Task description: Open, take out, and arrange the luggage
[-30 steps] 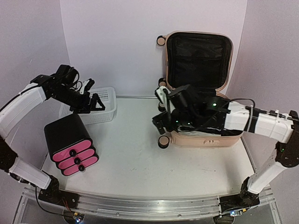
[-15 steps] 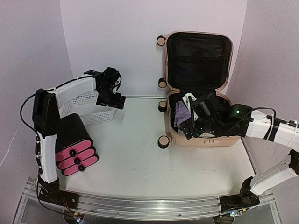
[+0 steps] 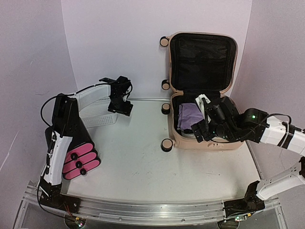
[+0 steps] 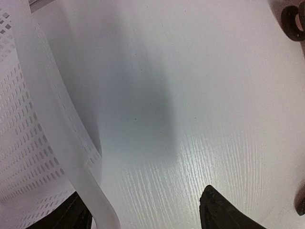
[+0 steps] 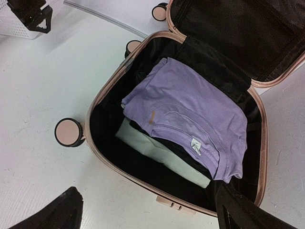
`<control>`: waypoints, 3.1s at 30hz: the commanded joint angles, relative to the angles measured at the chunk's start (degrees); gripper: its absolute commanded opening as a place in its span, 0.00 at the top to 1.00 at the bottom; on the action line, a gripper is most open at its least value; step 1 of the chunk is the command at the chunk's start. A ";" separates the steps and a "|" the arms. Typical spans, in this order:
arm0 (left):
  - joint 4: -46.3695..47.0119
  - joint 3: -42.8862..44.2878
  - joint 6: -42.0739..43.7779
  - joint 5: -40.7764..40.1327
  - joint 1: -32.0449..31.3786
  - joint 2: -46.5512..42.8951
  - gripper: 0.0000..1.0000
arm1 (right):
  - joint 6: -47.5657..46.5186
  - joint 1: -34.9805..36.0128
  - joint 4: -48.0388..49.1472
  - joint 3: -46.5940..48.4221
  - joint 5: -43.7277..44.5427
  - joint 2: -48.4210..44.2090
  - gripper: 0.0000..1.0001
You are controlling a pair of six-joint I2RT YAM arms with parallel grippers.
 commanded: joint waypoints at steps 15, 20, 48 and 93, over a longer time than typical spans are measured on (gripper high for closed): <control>0.69 -5.95 -5.86 17.76 -6.44 -4.06 0.37 | 0.82 0.00 1.26 3.54 -0.53 5.08 0.02; 2.64 -6.63 -8.90 21.72 -9.68 -3.54 0.37 | 0.64 0.00 1.45 3.56 -0.47 5.41 0.02; 46.65 -14.58 -33.38 56.33 -14.71 0.24 0.19 | 2.78 0.02 1.46 0.80 -0.71 2.00 0.02; -5.62 -63.03 -12.24 14.11 -6.35 -66.35 0.15 | 2.47 -0.88 5.24 9.21 -8.42 16.94 0.02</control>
